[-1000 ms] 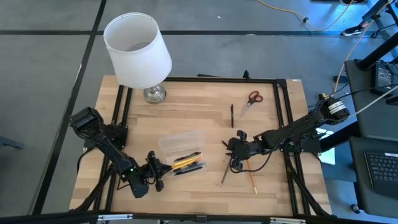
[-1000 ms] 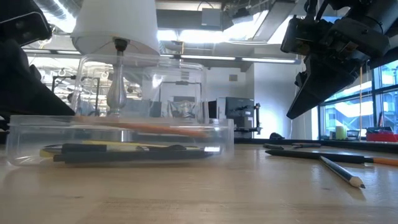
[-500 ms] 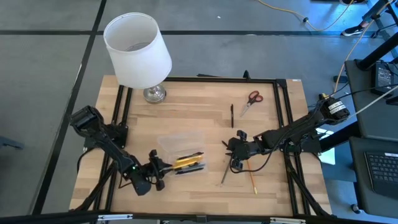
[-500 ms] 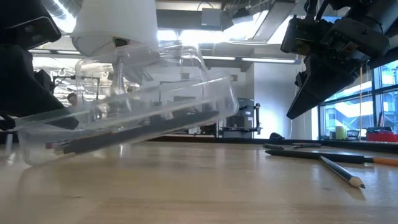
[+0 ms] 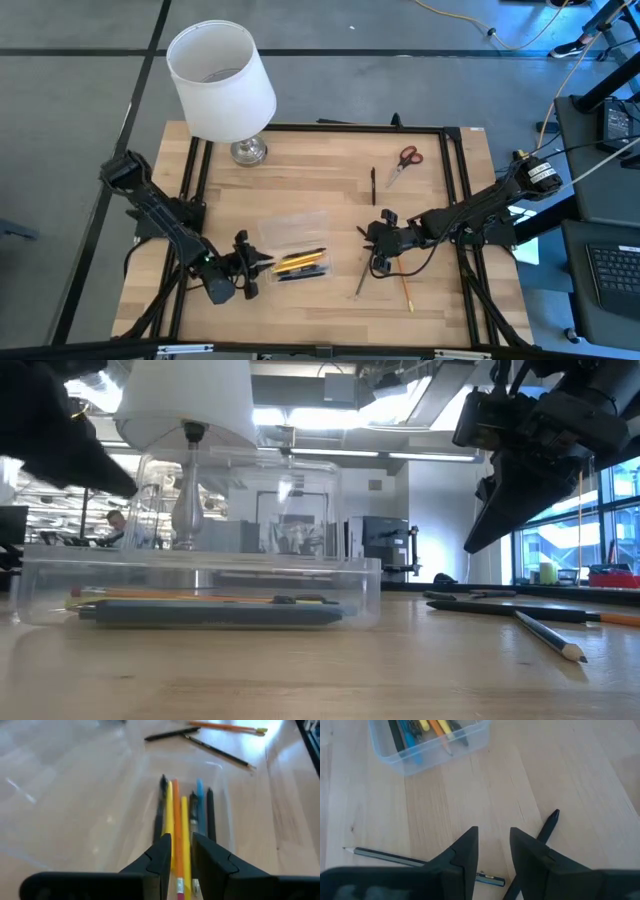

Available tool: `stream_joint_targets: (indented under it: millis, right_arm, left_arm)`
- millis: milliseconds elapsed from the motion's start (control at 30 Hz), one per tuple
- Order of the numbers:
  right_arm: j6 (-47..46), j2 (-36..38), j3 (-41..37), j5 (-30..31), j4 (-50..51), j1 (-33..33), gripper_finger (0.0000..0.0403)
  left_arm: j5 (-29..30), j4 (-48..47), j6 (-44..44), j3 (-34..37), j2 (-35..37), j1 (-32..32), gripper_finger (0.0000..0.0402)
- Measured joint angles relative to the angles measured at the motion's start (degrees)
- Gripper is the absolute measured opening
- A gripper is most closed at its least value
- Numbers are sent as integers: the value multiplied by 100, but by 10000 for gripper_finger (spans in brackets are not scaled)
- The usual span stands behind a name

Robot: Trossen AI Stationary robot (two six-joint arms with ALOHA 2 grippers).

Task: Pick & place school supplies into a supply box
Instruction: Put the orange pencil into the transparent supply box

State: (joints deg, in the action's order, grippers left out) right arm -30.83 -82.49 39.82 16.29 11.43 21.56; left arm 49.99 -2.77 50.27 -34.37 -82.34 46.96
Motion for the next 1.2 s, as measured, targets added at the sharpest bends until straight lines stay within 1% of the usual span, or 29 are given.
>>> stream_joint_targets:
  millis: [67,167,467,533,633,733,800,867,1000,1200]
  right_arm:
    - [1,1,2,-54,119,0,116]
    - [57,1,2,-399,243,-19,116]
    - [116,1,4,-1186,395,-37,116]
    - [39,1,90,-1196,555,-35,116]
    - [-67,1,368,-1159,1150,-41,116]
    - [-231,1,698,-865,1842,-61,116]
    - [-366,1,939,-798,2314,-88,118]
    - [-507,2,1162,-786,2717,-121,124]
    - [-625,3,1551,-809,3334,-232,147]
    - [-494,6,1720,-846,3307,-249,169]
  left_arm:
    - [232,-108,-20,0,143,0,72]
    - [795,-122,-289,0,335,0,72]
    - [2315,29,-1699,-2,611,0,72]
    - [2567,96,-1956,-4,625,0,72]
    - [2840,314,-2384,-4,629,-11,72]
    - [3067,620,-2740,-7,629,-91,72]
    - [3076,858,-2760,-7,645,-204,72]
    - [2839,1054,-2759,-7,745,-343,72]
    - [1833,1095,-2758,-7,1188,-759,72]
    - [1090,536,-2738,-9,1911,-1256,72]
